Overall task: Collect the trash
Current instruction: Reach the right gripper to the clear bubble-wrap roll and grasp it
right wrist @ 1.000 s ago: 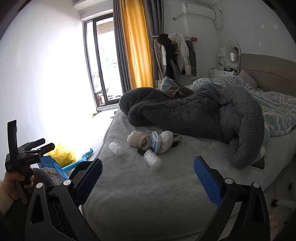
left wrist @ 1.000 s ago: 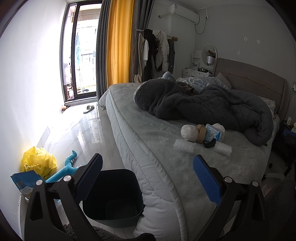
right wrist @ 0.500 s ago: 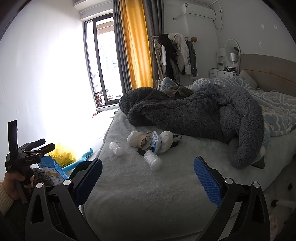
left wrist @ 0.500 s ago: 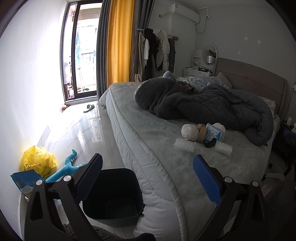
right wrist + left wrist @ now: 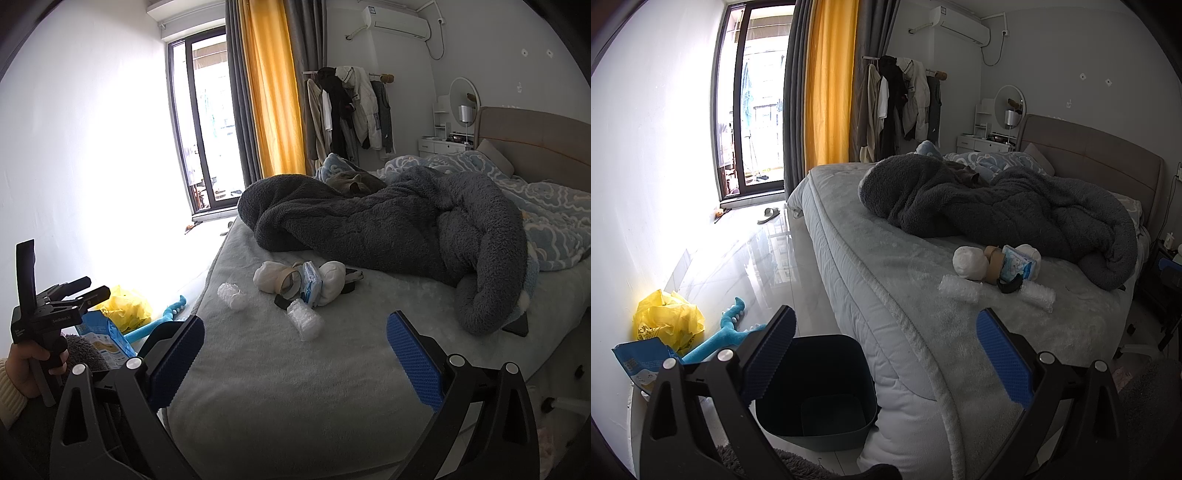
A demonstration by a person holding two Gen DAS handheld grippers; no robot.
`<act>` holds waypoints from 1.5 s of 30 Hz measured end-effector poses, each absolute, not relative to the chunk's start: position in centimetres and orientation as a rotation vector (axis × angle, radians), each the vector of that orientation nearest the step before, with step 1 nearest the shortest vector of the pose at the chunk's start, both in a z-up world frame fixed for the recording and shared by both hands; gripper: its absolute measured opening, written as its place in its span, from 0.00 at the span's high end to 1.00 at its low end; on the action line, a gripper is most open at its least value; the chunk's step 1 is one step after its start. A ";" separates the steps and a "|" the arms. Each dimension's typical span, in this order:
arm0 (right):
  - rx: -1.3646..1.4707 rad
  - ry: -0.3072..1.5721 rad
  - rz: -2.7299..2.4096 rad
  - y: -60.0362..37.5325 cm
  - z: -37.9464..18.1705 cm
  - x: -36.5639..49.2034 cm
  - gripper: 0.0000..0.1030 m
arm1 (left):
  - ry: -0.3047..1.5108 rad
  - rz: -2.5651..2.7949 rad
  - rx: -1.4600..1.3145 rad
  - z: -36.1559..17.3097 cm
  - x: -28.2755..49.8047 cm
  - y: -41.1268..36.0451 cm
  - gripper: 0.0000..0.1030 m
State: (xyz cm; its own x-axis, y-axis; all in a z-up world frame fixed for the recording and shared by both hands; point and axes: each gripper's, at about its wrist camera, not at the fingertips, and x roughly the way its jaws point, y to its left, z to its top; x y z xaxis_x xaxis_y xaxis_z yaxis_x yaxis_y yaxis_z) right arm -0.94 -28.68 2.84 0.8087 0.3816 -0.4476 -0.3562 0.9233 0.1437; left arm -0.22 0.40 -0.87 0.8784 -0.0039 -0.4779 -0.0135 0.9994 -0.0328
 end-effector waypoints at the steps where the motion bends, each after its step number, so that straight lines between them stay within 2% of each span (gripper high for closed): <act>1: 0.054 0.490 0.395 -28.7 2.8 -0.9 0.03 | 0.498 0.005 -0.035 -0.8 -0.2 0.4 0.03; 20: -0.020 0.542 0.479 -26.0 3.0 0.3 0.04 | 0.566 -0.111 0.036 -2.1 0.4 -1.8 0.04; 24: -0.007 0.569 0.499 -25.4 1.9 2.5 0.17 | 0.560 -0.140 0.076 -1.9 1.0 -1.7 0.04; 28: -0.032 0.612 0.524 -24.8 0.4 4.7 0.19 | 0.592 -0.176 0.069 -2.4 3.4 -1.4 0.05; 32: -0.058 0.665 0.544 -24.4 -1.3 7.0 0.28 | 0.623 -0.219 0.078 -3.3 5.4 -1.8 0.05; 45: -0.144 0.782 0.629 -22.5 -5.5 14.4 0.42 | 0.665 -0.306 0.110 -5.8 10.5 -3.2 0.05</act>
